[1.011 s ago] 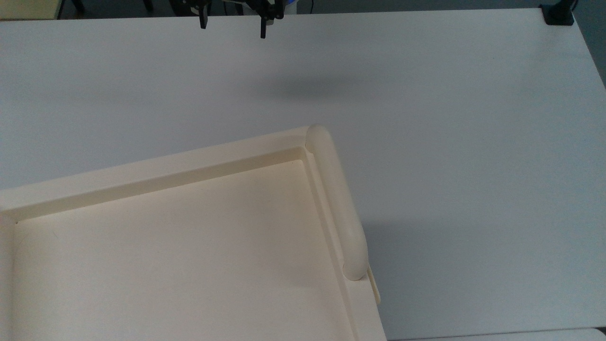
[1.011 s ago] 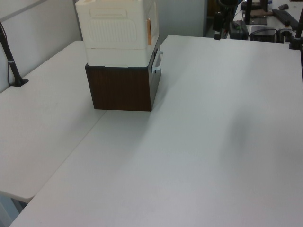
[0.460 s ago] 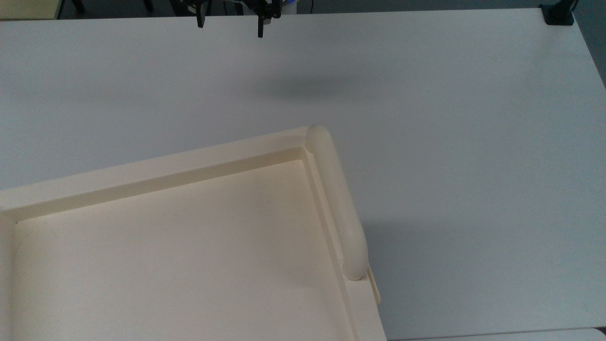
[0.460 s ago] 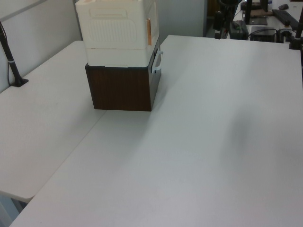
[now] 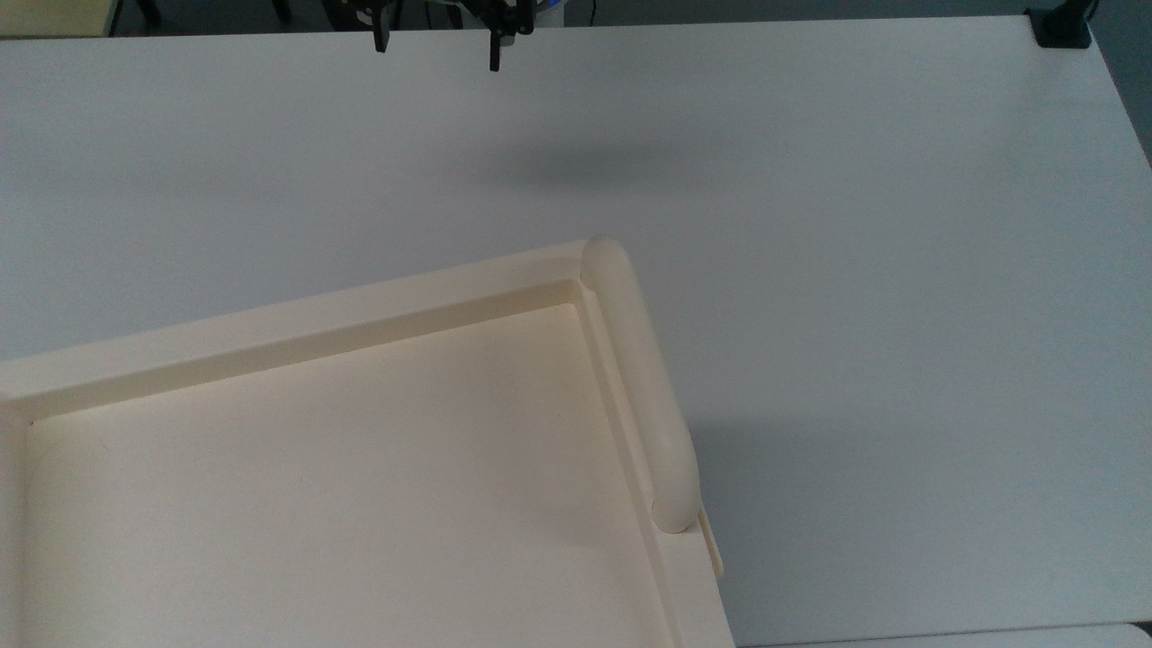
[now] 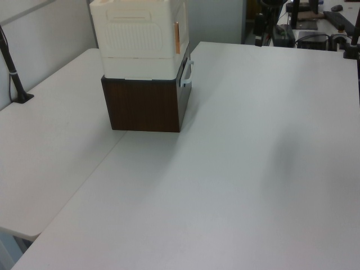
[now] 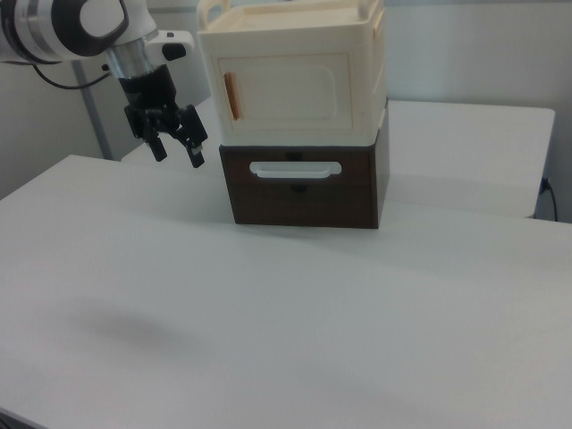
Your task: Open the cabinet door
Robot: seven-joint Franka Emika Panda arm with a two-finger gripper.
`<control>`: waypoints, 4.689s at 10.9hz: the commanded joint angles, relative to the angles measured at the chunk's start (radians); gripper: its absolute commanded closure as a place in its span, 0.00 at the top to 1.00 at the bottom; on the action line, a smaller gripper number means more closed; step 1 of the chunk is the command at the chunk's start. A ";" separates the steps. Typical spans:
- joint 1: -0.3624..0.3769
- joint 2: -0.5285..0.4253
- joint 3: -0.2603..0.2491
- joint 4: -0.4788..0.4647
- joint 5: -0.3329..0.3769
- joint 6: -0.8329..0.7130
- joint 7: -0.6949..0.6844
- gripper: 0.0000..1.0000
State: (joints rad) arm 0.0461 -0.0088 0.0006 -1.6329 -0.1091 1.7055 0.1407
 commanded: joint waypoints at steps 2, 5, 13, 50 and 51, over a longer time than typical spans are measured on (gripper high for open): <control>0.003 -0.005 -0.019 -0.005 -0.018 -0.004 -0.208 0.99; 0.006 0.010 -0.005 0.045 -0.032 0.115 -0.331 0.71; 0.008 0.115 0.044 0.038 -0.040 0.849 0.031 0.62; -0.045 0.158 0.045 -0.105 -0.135 1.119 0.096 0.12; -0.051 0.158 0.045 -0.105 -0.135 1.119 0.096 0.13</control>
State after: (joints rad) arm 0.0339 0.1891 0.0530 -1.6987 -0.2163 2.8388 0.2200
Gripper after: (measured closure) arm 0.855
